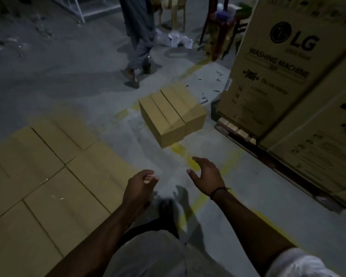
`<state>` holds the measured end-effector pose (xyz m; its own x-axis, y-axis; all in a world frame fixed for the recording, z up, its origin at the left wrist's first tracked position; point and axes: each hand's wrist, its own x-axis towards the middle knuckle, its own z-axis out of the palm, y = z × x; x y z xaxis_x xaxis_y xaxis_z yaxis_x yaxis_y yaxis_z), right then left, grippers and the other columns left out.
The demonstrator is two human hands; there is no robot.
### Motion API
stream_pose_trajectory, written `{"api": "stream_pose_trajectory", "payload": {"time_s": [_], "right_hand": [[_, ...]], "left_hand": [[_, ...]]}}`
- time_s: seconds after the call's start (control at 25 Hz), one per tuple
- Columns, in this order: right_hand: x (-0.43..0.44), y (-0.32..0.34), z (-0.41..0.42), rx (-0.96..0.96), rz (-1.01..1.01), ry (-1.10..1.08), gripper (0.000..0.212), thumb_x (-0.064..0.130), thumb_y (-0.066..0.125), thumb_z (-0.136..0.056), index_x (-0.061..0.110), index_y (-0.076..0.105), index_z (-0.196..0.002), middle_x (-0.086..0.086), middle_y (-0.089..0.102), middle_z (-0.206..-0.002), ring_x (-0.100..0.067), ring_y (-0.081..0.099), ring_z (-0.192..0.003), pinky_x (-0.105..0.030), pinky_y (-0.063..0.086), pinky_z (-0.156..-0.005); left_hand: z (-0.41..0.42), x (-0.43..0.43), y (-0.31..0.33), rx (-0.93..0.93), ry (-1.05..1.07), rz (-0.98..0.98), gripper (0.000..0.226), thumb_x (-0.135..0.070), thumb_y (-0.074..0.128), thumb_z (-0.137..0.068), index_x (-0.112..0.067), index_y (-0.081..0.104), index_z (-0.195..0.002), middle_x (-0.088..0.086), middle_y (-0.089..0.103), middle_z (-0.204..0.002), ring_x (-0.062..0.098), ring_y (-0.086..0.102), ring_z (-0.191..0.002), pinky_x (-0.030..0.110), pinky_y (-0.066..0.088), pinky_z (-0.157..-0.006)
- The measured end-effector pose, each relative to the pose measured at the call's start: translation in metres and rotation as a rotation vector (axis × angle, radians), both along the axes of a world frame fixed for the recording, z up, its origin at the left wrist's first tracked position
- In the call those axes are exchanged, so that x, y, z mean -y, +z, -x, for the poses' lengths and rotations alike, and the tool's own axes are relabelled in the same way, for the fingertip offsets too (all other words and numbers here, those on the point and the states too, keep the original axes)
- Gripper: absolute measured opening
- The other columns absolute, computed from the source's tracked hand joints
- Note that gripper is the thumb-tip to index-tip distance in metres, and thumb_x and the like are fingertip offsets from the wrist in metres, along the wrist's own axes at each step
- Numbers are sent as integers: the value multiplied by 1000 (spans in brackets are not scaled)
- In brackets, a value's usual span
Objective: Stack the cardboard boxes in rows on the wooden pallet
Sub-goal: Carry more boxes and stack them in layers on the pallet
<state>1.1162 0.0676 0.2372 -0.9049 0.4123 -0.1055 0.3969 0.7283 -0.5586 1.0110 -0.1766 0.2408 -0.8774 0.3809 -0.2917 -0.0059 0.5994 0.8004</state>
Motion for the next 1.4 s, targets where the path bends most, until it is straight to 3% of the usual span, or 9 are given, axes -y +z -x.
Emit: {"api": "stream_pose_trajectory", "payload": {"time_s": [0.2, 0.48, 0.64, 0.72, 0.84, 0.92, 1.12, 1.28, 1.4], "right_hand": [[-103, -35, 117, 87, 2, 18, 60, 54, 54, -98, 24, 44, -149, -5, 48, -148, -32, 46, -133, -53, 38, -107], [-233, -32, 299, 182, 74, -14, 58, 49, 61, -95, 20, 49, -144, -8, 55, -139, -31, 56, -123, -49, 48, -100], [-272, -40, 390, 233, 89, 31, 58, 46, 63, -95, 16, 51, -143, -9, 56, -139, -29, 55, -124, -45, 47, -102], [-289, -56, 436, 260, 89, 90, 56, 41, 65, -94, 15, 51, -142, -10, 55, -140, -30, 53, -127, -44, 46, -104], [-320, -109, 507, 322, 113, 182, 55, 36, 68, -93, 14, 52, -141, -13, 56, -138, -32, 52, -126, -43, 45, -103], [-342, -152, 554, 361, 134, 220, 56, 37, 67, -93, 16, 51, -143, -12, 56, -138, -33, 53, -125, -43, 47, -101], [-383, -269, 669, 516, 187, 271, 60, 37, 62, -98, 14, 42, -150, -10, 46, -148, -32, 47, -132, -42, 43, -107], [-396, -376, 750, 512, 169, 375, 67, 36, 64, -95, 11, 38, -152, -15, 41, -148, -36, 47, -127, -45, 44, -104], [-393, -449, 785, 471, 179, 428, 69, 30, 64, -93, 11, 36, -152, -16, 32, -155, -42, 41, -133, -49, 43, -107]], "left_hand": [[126, -78, -45, 6, 50, 22, 29, -41, 72, -91, -20, 71, -112, -7, 68, -100, 11, 66, -96, 21, 45, -78], [297, -171, -60, 107, 109, 44, 30, -42, 68, -94, -24, 67, -118, -11, 68, -108, 4, 62, -94, 11, 40, -73], [358, -207, -63, 151, 158, 63, 11, -29, 73, -93, -29, 66, -101, -14, 67, -90, -13, 63, -75, 3, 42, -62], [384, -222, -81, 146, 202, 93, 11, -25, 74, -92, -32, 67, -96, -19, 66, -86, -13, 63, -76, 1, 41, -66], [424, -246, -130, 264, 284, 179, 21, -27, 71, -93, -22, 70, -113, -9, 69, -103, 8, 65, -98, 20, 46, -87], [445, -263, -167, 339, 323, 237, 29, -31, 69, -95, -19, 68, -121, -3, 70, -111, 17, 66, -104, 29, 50, -91], [515, -313, -258, 501, 459, 299, 33, -40, 66, -96, -22, 65, -124, -1, 70, -116, 2, 61, -84, 14, 43, -66], [600, -354, -347, 392, 434, 376, 38, -41, 64, -96, -22, 65, -129, -1, 69, -124, 15, 66, -107, 23, 45, -80], [652, -371, -410, 336, 421, 435, 46, -48, 64, -95, -24, 61, -134, 0, 62, -135, 23, 59, -122, 32, 47, -98]]}}
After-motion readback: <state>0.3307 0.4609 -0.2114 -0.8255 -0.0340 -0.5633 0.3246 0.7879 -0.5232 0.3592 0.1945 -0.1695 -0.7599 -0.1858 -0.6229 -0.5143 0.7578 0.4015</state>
